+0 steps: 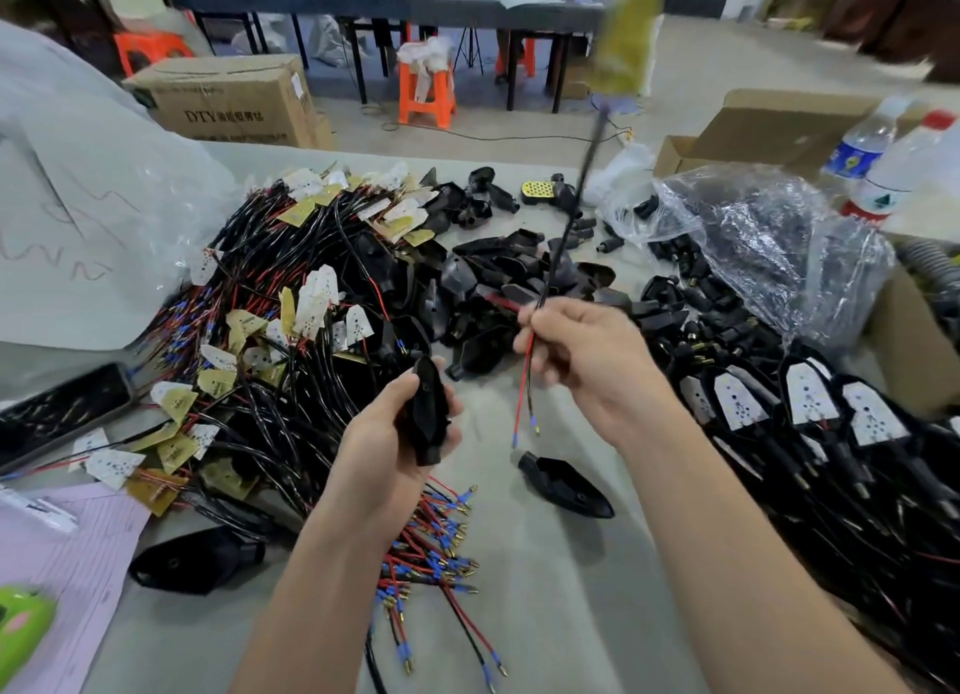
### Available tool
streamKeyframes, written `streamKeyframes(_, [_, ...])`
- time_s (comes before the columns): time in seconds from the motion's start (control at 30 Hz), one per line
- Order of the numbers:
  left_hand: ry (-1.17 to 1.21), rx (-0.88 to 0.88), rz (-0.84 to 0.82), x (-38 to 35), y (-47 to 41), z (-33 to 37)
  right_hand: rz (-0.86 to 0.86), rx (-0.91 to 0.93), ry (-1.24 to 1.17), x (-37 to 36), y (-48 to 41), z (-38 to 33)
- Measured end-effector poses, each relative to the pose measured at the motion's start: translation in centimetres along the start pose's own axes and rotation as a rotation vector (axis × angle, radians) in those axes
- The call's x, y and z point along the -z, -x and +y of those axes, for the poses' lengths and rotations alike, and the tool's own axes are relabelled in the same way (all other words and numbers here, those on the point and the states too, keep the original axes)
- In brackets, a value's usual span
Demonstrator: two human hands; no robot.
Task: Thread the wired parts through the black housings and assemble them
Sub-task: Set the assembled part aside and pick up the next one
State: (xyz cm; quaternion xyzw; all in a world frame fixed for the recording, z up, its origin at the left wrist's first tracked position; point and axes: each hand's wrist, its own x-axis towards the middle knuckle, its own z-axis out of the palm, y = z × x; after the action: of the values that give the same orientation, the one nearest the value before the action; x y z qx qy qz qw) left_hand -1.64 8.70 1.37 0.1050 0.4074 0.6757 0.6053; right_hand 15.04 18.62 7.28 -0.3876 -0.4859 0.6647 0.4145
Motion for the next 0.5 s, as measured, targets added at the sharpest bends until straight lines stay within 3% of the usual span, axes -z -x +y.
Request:
streamKeyframes(0.17, [-0.129,-0.008,-0.005,-1.3,-0.5,-1.1,-0.005,-0.081,0.063,1.3,2.3,2.6])
streamKeyframes(0.4, [-0.234,0.014,-0.086,-3.2,-1.9,-2.0,-0.018,0.026,0.213,2.0,3.7,3.6])
streamKeyframes(0.5, [-0.229,0.040,-0.194,-3.5,-2.2,-2.2,-0.009,0.078,0.223,2.2,3.5,3.8])
